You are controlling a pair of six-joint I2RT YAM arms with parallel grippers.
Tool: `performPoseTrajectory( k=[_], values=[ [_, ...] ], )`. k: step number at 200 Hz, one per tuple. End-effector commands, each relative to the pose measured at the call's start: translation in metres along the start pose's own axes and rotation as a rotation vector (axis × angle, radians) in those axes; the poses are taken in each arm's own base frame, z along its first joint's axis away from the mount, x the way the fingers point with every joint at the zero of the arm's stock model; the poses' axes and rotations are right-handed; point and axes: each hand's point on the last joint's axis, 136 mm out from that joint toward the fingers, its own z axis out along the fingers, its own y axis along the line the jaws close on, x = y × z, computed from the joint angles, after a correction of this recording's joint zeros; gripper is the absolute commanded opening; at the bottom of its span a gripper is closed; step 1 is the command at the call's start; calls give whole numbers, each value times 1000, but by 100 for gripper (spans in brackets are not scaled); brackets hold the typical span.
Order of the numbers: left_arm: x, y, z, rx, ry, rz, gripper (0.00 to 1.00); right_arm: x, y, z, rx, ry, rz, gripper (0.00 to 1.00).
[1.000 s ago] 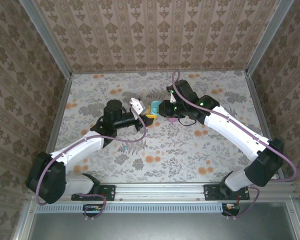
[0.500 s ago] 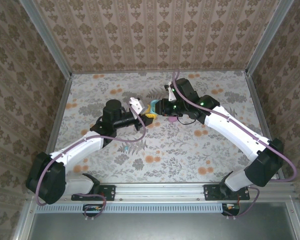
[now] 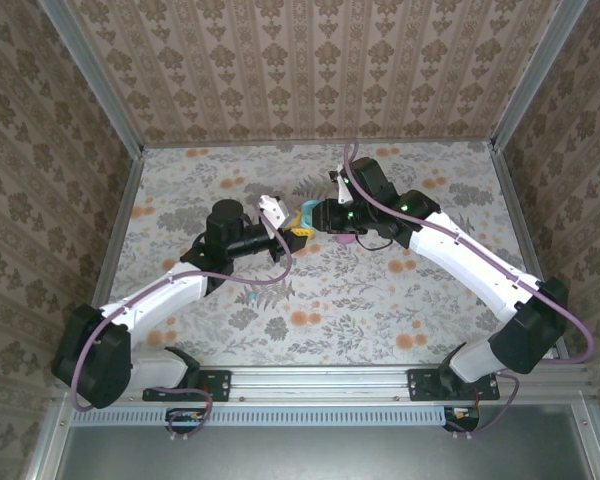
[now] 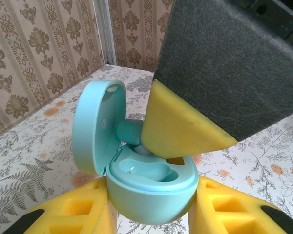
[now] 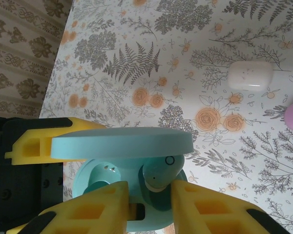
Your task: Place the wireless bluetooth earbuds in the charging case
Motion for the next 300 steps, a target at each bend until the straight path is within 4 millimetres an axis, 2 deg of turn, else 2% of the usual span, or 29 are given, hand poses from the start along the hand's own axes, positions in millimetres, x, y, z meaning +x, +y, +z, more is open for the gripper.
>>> performPoseTrajectory(
  k=[1, 41, 54, 112, 118, 135, 149, 163, 178, 210, 226, 232, 266, 300],
  values=[
    [-27, -2, -8, 1, -89, 38, 37, 4, -5, -12, 41, 8, -11, 30],
    [-31, 0, -10, -10, -111, 37, 37, 5, -7, -17, 35, 11, -26, 31],
    [-32, 0, -11, -6, -116, 34, 37, 6, 0, -19, -12, 14, -54, 32],
    [-33, 0, -12, -3, -129, 32, 37, 0, 7, -26, -60, -17, -68, 35],
    [-32, 1, -12, -8, -124, 33, 37, -3, 9, -39, -68, -47, -75, 35],
    [-29, 10, -14, -60, -101, 27, 37, -8, -12, -53, 9, -109, -43, 36],
    [-23, 19, -19, -120, -84, 23, 37, -5, -39, -58, 59, -140, 34, 38],
    [-17, 29, -24, -181, -72, 6, 37, 10, -68, -49, 96, -86, 106, 38],
    [-11, 43, -32, -251, -60, -23, 36, 33, -86, -33, 128, 33, 128, 35],
    [-4, 58, -52, -367, -50, -43, 36, 100, -92, 1, 130, 281, 123, 35],
    [-1, 63, -62, -417, -45, -49, 36, 124, -90, 14, 129, 340, 112, 34],
    [-1, 65, -66, -433, -45, -46, 36, 136, -93, 27, 142, 381, 120, 34],
    [-2, 70, -83, -498, -36, -33, 36, 153, -83, 63, 186, 465, 29, 33],
    [-2, 71, -93, -532, -44, -28, 37, 161, -93, 91, 277, 516, -59, 32]
  ],
)
